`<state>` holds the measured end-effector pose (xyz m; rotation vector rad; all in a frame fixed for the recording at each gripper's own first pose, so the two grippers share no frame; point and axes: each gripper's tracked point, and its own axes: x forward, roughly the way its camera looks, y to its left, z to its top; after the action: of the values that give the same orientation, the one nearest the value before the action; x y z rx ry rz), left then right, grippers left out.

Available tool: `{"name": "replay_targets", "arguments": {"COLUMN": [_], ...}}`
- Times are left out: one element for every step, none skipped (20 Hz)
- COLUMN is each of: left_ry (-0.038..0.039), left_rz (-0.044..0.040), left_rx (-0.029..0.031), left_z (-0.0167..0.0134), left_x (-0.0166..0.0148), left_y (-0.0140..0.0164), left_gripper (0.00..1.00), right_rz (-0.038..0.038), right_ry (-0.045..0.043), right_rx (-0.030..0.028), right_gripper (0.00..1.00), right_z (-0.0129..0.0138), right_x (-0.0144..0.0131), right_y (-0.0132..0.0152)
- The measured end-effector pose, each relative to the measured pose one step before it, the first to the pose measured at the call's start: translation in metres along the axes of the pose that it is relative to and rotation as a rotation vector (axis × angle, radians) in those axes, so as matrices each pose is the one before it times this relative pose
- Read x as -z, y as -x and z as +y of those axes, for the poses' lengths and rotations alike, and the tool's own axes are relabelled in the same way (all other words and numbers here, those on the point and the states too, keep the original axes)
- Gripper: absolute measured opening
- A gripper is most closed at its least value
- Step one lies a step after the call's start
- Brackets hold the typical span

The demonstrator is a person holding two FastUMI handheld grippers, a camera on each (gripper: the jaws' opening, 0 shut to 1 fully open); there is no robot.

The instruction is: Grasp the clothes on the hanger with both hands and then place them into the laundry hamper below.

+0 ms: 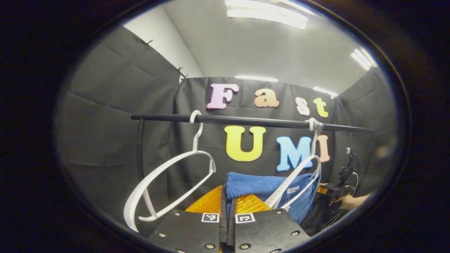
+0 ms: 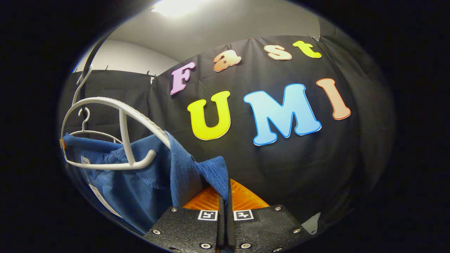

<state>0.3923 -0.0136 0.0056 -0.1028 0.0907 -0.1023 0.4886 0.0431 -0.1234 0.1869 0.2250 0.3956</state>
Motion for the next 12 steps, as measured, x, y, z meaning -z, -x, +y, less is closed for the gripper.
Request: {"name": "replay_targets", "arguments": {"left_ry": [0.00613,0.00420,-0.00001,-0.00230,0.00317,0.01502,0.00797,0.00448,0.00583,0.00085,0.01446,0.00360], "left_rz": [0.00502,0.01754,0.00229,-0.00729,-0.00289,0.00253,0.01804,0.00871,-0.00546,-0.00280,0.00480,-0.00345], "left_rx": [0.00045,0.00870,0.00973,0.00585,0.01331,0.00520,0.00587,0.01541,0.01082,0.00269,0.01041,-0.00056], "left_z": [0.00691,0.00318,-0.00087,0.00074,-0.00195,-0.00043,0.00045,-0.00250,-0.00123,0.00135,-0.00064,0.00125], "left_x": [0.00400,0.00613,0.00360,-0.00196,-0.00002,0.00154,0.00943,0.00553,0.00171,0.00173,0.00697,0.00319], "left_y": [0.00759,0.00518,0.00603,0.00469,0.00085,0.00141,0.00100,0.00343,0.00541,0.00292,0.00331,0.00410], "left_gripper": [0.01,0.01,0.01,0.01,0.06,0.01,0.01,0.01,0.07,0.02,0.01,0.01], "right_rz": [-0.00615,-0.00372,-0.00949,-0.00897,0.00515,0.00672,0.00493,0.00077,-0.01122,-0.00812,0.00103,0.00554], "right_ry": [0.00868,0.01523,0.01460,0.00712,0.00380,-0.00334,-0.00932,-0.00878,-0.00728,0.00429,0.00590,-0.00118], "right_rx": [-0.00866,-0.00318,-0.00383,-0.00281,0.00049,-0.00061,0.00126,0.00040,0.00063,0.00551,0.00174,-0.00032], "right_gripper": [0.02,0.02,0.02,0.02,0.02,0.02,0.02,0.02,0.02,0.02,0.02,0.02], "right_z": [0.00193,0.00098,-0.00129,-0.00062,-0.00130,0.00006,-0.00010,-0.00001,0.00054,-0.00104,-0.00063,0.00115], "right_x": [-0.00176,-0.00107,-0.00214,-0.00255,0.00059,0.00238,0.00103,0.00006,-0.00387,-0.00299,0.00032,0.00208], "right_y": [0.00795,0.00707,0.00506,0.00396,0.00168,0.00138,0.00253,0.00308,0.00323,0.00198,0.00102,0.00015]}}
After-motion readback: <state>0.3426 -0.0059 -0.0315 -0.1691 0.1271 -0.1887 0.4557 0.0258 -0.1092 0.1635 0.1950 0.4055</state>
